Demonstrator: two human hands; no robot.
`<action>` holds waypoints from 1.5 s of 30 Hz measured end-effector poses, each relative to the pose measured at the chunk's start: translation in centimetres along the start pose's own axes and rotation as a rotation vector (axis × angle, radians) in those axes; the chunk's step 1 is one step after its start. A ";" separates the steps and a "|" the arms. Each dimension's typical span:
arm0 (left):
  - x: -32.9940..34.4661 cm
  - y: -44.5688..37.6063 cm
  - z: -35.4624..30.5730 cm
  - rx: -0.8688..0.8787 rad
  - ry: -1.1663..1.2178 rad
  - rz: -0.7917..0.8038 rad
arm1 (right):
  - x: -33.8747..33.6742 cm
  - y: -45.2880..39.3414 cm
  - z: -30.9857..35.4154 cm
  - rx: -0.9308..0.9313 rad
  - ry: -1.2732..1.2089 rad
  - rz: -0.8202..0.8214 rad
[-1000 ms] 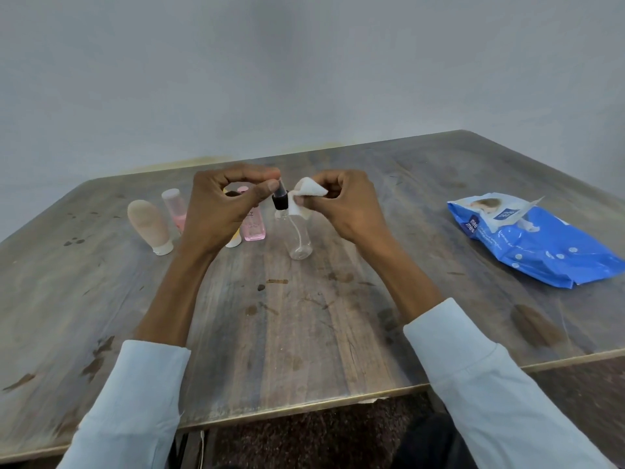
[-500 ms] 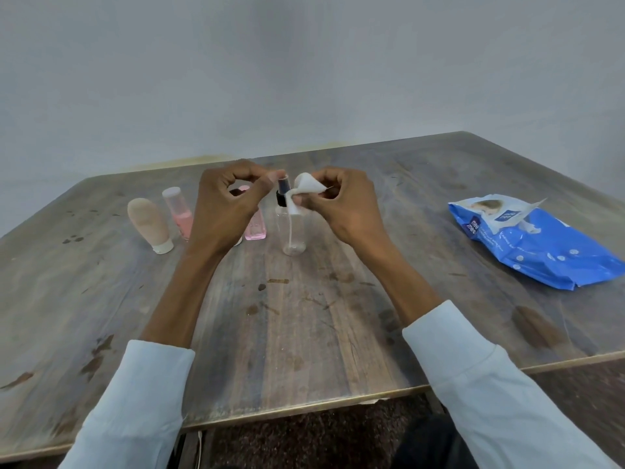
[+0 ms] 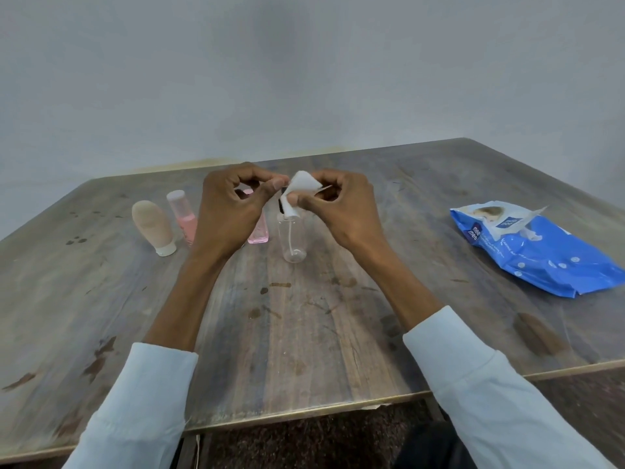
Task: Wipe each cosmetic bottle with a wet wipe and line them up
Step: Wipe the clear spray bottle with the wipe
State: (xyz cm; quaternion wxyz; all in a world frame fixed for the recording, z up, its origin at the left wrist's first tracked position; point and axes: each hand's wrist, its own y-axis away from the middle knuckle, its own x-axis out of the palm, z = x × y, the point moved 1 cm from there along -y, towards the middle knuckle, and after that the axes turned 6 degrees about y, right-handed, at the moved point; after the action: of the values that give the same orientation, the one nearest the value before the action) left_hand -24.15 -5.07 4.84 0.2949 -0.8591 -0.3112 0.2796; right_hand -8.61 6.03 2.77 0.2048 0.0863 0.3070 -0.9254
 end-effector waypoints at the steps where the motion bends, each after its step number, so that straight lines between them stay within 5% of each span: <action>1: 0.0 0.0 0.0 -0.002 0.011 -0.001 | 0.3 0.1 0.2 -0.016 -0.001 0.028; 26: -0.9 -0.1 0.0 -0.203 0.323 0.008 | 1.5 0.5 1.6 -0.112 0.105 -0.058; 37: -0.4 0.3 0.4 -0.181 0.054 0.332 | 0.9 0.2 1.4 0.062 -0.040 -0.115; 45: 0.0 0.3 1.1 -0.155 -0.021 0.229 | 0.2 0.1 1.0 0.158 -0.155 -0.089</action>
State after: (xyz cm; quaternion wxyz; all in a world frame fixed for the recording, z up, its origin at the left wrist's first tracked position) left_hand -24.74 -4.89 3.88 0.1907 -0.9063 -0.2348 0.2953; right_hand -8.84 5.29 3.50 0.1793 0.0169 0.2198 -0.9588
